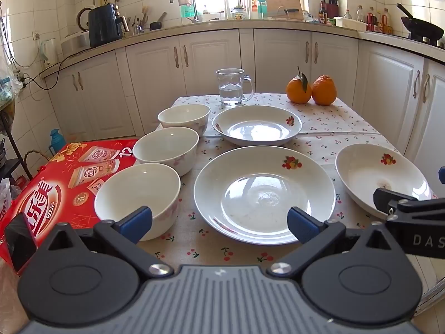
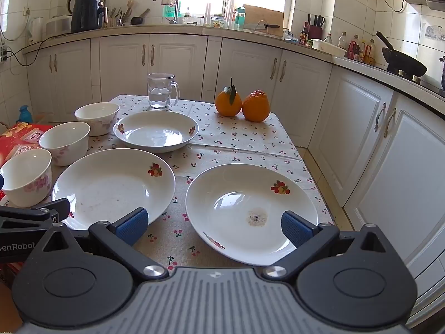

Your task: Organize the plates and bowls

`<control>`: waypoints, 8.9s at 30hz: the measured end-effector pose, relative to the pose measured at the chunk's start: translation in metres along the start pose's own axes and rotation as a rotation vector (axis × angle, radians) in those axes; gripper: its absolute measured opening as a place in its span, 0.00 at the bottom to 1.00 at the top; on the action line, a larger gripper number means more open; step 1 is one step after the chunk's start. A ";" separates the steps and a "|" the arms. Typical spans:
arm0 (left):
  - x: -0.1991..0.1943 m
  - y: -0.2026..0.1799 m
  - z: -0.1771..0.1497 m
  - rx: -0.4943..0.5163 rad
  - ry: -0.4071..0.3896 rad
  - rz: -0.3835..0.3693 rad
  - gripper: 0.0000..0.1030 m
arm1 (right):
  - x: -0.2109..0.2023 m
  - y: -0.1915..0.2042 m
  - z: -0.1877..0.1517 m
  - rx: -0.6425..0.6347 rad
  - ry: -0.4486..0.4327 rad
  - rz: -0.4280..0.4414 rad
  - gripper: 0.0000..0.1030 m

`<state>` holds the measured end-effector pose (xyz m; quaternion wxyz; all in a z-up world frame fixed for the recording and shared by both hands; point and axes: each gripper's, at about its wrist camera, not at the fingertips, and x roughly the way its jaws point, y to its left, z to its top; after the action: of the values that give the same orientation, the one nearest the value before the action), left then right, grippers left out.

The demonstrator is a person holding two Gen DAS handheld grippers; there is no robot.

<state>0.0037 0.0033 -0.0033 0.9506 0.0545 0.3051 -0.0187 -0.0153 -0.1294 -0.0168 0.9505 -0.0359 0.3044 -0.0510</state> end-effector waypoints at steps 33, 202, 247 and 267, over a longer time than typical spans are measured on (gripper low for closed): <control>0.001 -0.003 0.004 0.010 -0.001 -0.017 0.99 | 0.004 -0.003 0.002 0.001 -0.003 0.001 1.00; 0.022 0.005 -0.011 0.297 0.038 -0.268 0.91 | 0.056 -0.075 -0.012 -0.068 0.127 0.377 1.00; 0.066 0.010 -0.028 0.182 0.070 -0.326 0.89 | 0.197 0.021 0.073 -0.347 0.337 0.871 0.87; 0.068 0.013 -0.028 0.180 0.070 -0.337 0.88 | 0.224 0.052 0.094 -0.438 0.361 0.948 0.87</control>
<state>0.0436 0.0188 -0.0638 0.9141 0.0881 0.3398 -0.2031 0.2246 -0.1006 -0.0749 0.7725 -0.0824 0.4489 0.4416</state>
